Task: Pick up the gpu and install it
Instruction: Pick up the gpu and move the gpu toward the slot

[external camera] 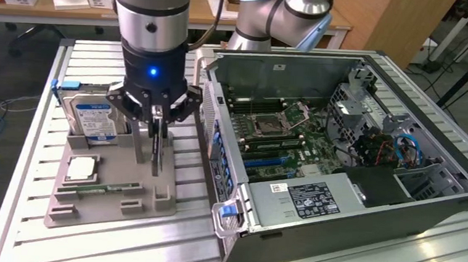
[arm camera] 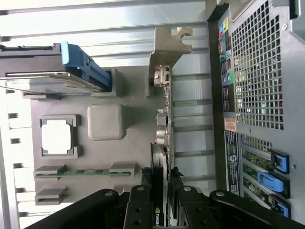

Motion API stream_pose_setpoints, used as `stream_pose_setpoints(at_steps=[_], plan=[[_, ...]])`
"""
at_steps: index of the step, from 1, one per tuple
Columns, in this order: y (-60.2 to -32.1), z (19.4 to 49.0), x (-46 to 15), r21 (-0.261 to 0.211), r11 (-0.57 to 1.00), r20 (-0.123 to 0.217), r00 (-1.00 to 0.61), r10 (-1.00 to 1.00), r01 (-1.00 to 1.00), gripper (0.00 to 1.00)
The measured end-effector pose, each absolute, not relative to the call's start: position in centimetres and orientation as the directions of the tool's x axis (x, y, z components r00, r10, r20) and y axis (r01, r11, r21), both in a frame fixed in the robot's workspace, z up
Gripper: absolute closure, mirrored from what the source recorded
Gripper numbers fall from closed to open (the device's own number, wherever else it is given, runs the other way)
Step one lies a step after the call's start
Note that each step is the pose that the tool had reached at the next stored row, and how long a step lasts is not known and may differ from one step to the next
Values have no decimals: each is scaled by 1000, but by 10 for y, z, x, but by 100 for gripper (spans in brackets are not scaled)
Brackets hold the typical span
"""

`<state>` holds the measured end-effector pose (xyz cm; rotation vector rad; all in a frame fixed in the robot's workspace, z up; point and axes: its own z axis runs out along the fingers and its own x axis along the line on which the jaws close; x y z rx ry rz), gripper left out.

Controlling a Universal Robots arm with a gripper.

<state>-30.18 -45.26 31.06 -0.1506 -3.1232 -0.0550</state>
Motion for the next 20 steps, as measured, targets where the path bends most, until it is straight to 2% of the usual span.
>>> stream_pose_setpoints(at_steps=[20], plan=[[-453, 379, -302, 34, 999, 20, -1000, 15, 16, 74]])
